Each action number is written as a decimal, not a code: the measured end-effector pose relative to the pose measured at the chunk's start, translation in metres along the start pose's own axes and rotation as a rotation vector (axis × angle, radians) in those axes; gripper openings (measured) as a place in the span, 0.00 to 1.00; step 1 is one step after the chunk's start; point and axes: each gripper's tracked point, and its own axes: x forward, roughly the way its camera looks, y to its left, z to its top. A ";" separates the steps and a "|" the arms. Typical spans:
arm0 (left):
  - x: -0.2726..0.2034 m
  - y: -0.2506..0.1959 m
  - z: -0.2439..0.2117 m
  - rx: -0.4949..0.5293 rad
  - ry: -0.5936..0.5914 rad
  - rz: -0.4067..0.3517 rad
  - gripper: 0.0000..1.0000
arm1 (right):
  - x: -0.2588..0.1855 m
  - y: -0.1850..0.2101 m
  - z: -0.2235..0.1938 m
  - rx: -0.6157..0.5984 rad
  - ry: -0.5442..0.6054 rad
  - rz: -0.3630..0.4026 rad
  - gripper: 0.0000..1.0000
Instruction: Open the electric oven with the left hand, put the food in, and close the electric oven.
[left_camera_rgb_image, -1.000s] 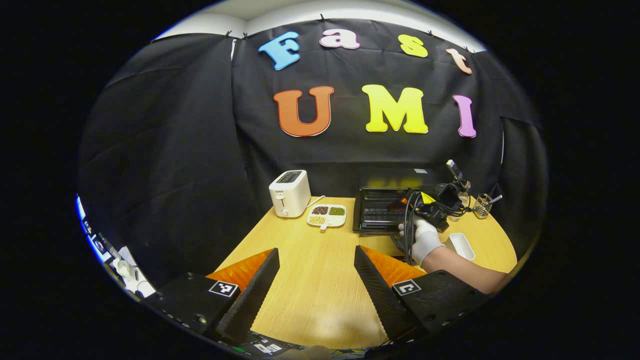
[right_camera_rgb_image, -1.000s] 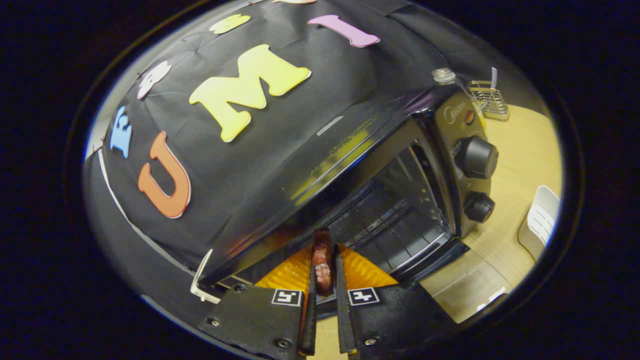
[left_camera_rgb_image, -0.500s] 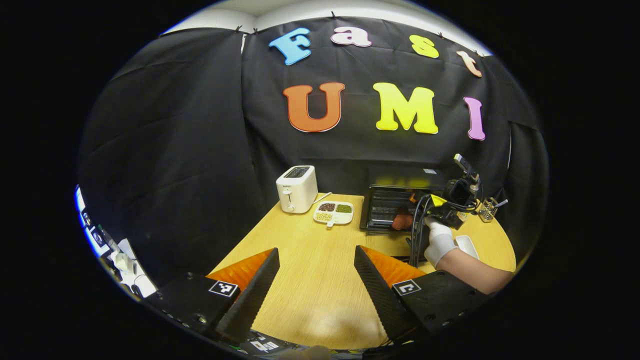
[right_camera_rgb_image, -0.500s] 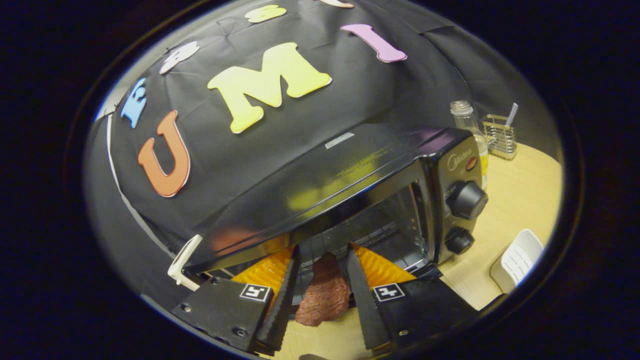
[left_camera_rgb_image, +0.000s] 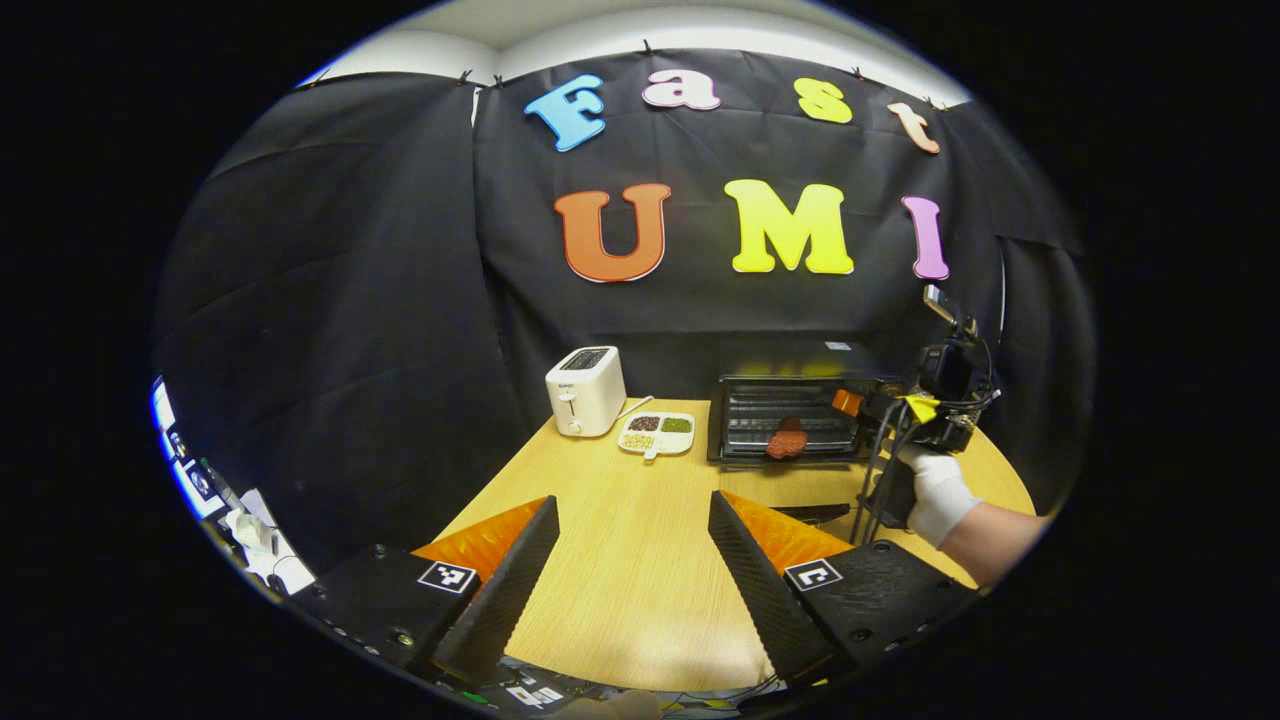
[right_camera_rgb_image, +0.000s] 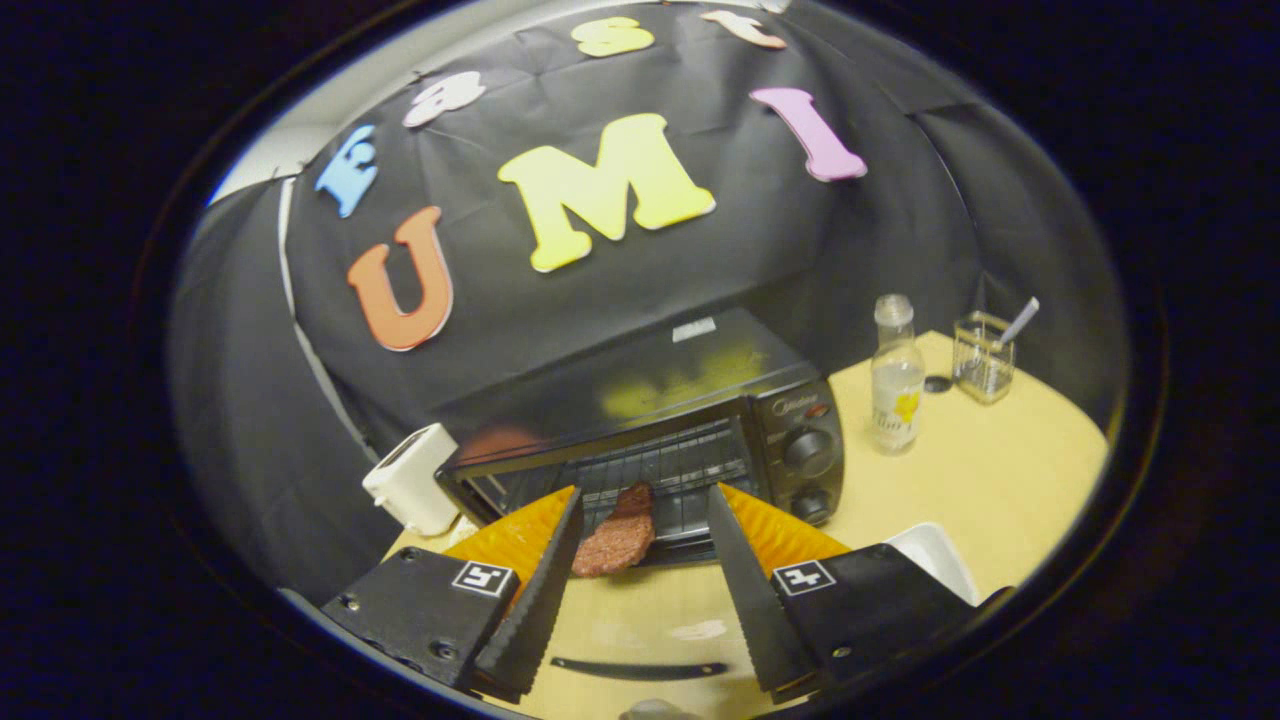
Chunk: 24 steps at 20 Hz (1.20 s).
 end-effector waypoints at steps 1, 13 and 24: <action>-0.009 -0.003 0.001 -0.001 -0.017 -0.007 0.96 | -0.024 -0.001 0.010 -0.037 -0.016 0.024 0.82; -0.079 -0.058 0.001 -0.032 -0.159 -0.059 0.96 | -0.250 -0.114 0.146 -0.313 -0.225 -0.031 1.00; -0.032 -0.142 -0.026 -0.039 -0.098 0.028 0.96 | -0.268 -0.201 0.145 -0.342 -0.127 0.077 0.96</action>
